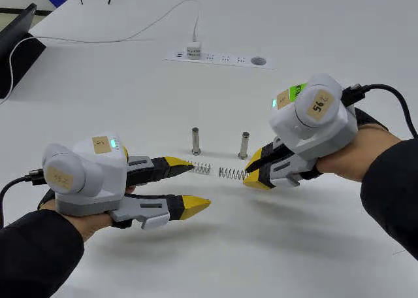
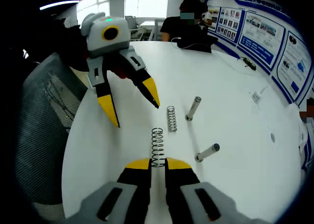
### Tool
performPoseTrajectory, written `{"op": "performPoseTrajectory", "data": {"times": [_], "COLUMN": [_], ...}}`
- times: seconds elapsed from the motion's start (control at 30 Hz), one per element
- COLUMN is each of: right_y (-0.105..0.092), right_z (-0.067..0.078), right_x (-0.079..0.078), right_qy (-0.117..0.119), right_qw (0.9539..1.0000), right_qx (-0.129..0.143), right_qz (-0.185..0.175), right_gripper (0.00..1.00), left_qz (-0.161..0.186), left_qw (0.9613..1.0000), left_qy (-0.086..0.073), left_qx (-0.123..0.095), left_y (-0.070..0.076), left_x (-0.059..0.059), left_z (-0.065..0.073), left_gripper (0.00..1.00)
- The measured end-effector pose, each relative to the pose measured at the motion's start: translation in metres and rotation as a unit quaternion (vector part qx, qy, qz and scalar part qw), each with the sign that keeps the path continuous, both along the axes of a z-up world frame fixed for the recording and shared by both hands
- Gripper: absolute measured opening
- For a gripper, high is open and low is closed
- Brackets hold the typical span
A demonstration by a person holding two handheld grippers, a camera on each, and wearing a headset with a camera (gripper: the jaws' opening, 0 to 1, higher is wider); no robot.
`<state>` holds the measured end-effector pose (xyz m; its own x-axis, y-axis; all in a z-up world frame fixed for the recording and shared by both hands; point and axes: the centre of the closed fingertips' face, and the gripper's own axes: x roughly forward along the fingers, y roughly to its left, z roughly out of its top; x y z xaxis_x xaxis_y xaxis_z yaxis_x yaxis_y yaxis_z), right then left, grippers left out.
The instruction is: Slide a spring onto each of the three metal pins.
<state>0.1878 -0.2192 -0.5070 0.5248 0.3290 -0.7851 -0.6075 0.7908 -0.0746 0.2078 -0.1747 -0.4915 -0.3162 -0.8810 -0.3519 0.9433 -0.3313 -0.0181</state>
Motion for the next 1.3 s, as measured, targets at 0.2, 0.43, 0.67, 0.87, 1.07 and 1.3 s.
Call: {"op": "performPoseTrajectory", "data": {"times": [0.2,0.43,0.67,0.87,1.07,1.3], "right_y": [0.014,0.027,0.036,0.04,0.043,0.044], "right_z": [0.008,0.012,0.011,0.011,0.01,0.009], "right_x": [-0.001,-0.003,-0.007,-0.01,-0.012,-0.014], "right_qy": [-0.004,-0.006,-0.001,0.004,0.006,0.006], "right_qw": [0.9996,0.9983,0.9966,0.9952,0.994,0.9931], "right_qx": [-0.001,0.0,-0.003,-0.008,-0.011,-0.015], "right_qz": [0.026,0.058,0.083,0.097,0.108,0.116], "right_gripper": [0.12,0.12,0.12,0.12,0.12,0.12], "left_qz": [-0.012,-0.026,-0.04,-0.052,-0.062,-0.068], "left_qw": [0.9999,0.9996,0.9992,0.9986,0.998,0.9976], "left_qy": [-0.005,-0.004,-0.008,-0.009,-0.01,-0.009], "left_qx": [-0.002,-0.005,-0.001,0.002,0.006,0.011], "left_y": [-0.003,-0.004,-0.002,-0.001,0.0,0.001], "left_x": [-0.005,-0.012,-0.017,-0.021,-0.024,-0.026], "left_z": [0.002,0.003,0.001,-0.001,-0.004,-0.005], "left_gripper": [0.4,0.36,0.3,0.24,0.14,0.12]}}
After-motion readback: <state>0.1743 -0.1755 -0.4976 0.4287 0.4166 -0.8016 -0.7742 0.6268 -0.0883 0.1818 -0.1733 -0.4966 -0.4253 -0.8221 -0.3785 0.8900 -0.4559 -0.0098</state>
